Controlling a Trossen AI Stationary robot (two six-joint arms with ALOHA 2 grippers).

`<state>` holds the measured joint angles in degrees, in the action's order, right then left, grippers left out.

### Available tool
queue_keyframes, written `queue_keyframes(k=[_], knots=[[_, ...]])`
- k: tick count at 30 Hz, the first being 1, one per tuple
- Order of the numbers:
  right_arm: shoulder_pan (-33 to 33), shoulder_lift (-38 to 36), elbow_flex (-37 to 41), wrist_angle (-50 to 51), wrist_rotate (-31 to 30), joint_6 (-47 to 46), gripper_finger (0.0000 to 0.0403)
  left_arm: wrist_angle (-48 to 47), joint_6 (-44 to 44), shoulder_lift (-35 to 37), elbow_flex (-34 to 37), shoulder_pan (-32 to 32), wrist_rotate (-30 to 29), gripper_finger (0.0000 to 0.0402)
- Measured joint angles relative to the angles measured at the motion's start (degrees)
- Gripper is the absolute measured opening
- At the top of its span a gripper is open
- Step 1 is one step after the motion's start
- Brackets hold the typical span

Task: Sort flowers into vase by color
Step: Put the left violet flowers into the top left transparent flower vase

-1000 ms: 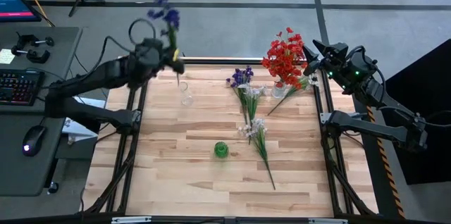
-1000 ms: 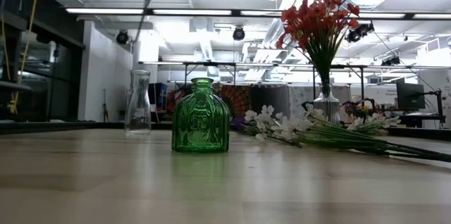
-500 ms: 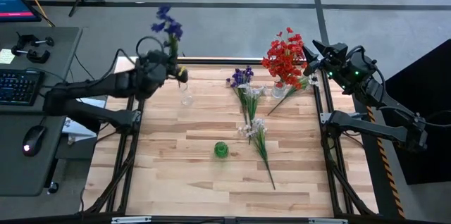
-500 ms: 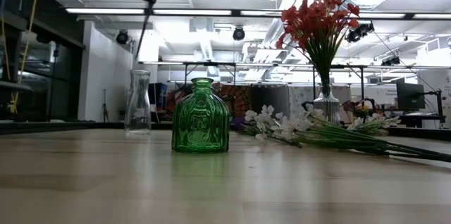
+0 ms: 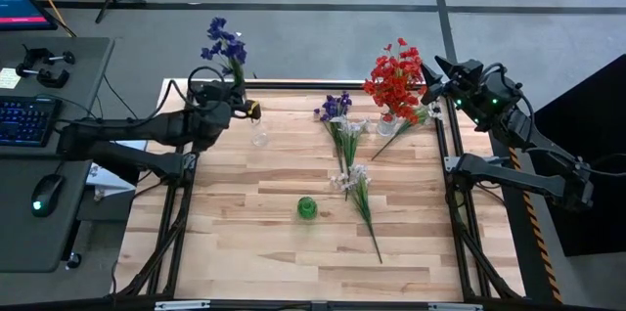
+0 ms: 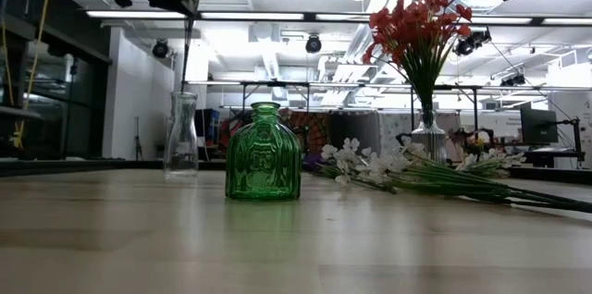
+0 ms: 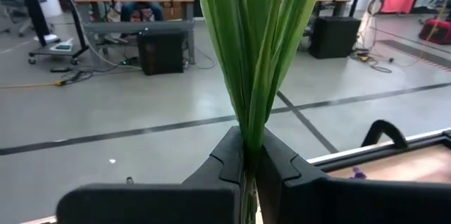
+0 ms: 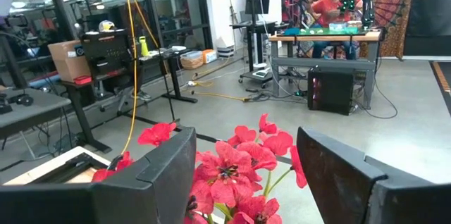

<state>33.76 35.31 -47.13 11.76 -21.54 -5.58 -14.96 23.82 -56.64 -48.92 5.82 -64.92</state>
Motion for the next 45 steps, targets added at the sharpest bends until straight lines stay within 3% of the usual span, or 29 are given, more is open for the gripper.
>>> queue_keyframes(k=[17,31,36,45], knots=[[-0.01,0.0,0.0,-0.01,0.0,-0.62,0.0236,2.66,9.87,-0.3,9.13,-0.28,-0.93,0.0],[0.0,0.0,0.0,-0.02,0.0,-0.62,0.0236,2.86,13.95,-0.44,12.56,-0.28,0.18,0.0002],[0.0,0.0,0.0,-0.04,0.0,-0.62,0.0236,2.86,14.05,-0.44,12.58,-0.26,0.45,0.0033],[-0.02,0.0,0.0,-0.04,0.0,-0.62,0.0236,2.82,12.36,-0.44,12.57,-0.26,4.85,0.0132]])
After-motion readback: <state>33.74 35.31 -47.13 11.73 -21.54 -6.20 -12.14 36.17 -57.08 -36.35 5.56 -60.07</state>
